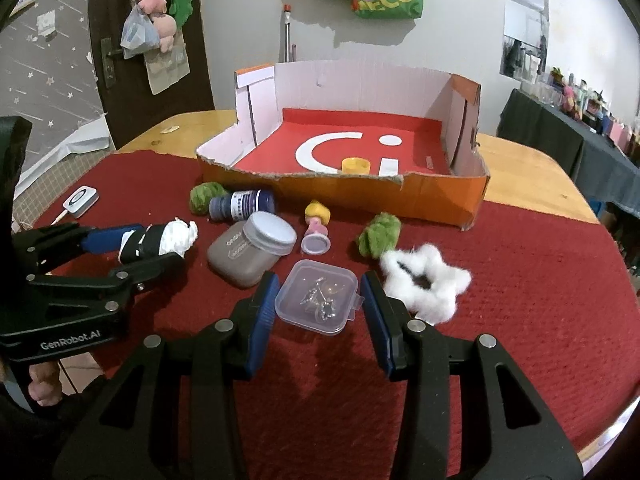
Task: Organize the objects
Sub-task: 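Grasp the black-taped white roll with the left tool while the right tool grasps the clear screw box, then lift the roll with the left tool while the right tool lifts the clear box toward the cardboard box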
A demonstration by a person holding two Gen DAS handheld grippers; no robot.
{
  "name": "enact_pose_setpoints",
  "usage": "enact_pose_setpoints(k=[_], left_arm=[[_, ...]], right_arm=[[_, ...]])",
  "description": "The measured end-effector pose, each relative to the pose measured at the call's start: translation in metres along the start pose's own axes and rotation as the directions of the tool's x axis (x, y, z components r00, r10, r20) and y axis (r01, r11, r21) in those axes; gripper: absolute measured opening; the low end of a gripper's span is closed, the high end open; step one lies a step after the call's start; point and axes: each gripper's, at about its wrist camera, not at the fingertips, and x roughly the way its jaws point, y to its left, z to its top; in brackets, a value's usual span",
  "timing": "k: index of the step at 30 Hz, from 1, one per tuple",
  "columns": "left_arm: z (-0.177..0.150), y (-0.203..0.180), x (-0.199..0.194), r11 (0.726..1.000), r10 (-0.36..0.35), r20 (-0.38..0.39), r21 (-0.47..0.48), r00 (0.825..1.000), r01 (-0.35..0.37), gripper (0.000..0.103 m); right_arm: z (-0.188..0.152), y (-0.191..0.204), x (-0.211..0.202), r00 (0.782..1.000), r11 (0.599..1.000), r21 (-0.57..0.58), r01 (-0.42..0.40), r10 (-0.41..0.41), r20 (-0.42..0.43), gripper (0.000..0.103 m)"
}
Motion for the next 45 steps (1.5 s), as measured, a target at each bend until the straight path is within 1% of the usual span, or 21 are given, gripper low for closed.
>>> enact_pose_setpoints(k=[7, 13, 23, 30, 40, 45], left_arm=[[0.01, -0.001, -0.001, 1.0, -0.003, 0.016, -0.002, 1.0, 0.003, 0.059], [0.013, 0.001, 0.005, 1.0, -0.008, -0.003, -0.009, 1.0, 0.008, 0.059], [0.025, 0.002, 0.007, 1.0, -0.012, 0.003, -0.014, 1.0, 0.012, 0.059], [0.042, 0.001, 0.007, 1.0, -0.022, 0.018, -0.004, 1.0, 0.022, 0.059], [0.06, 0.002, 0.017, 0.999, -0.042, 0.009, -0.006, 0.999, 0.042, 0.059], [0.067, 0.005, 0.023, 0.999, -0.038, 0.001, -0.017, 0.999, 0.038, 0.059]], right_arm=[[0.01, -0.003, 0.0, 1.0, 1.0, -0.003, -0.004, 0.004, 0.006, 0.041], [0.01, -0.007, 0.006, 1.0, 1.0, 0.008, -0.007, 0.007, -0.011, 0.041], [0.016, -0.011, 0.008, 1.0, 1.0, 0.007, -0.009, 0.009, -0.011, 0.041], [0.028, -0.016, 0.009, 1.0, 1.0, 0.011, -0.014, 0.014, -0.016, 0.041], [0.048, -0.024, 0.014, 0.999, 0.999, 0.015, -0.03, 0.031, -0.033, 0.041], [0.055, -0.026, 0.019, 0.999, 0.999, 0.013, -0.029, 0.03, -0.04, 0.041]])
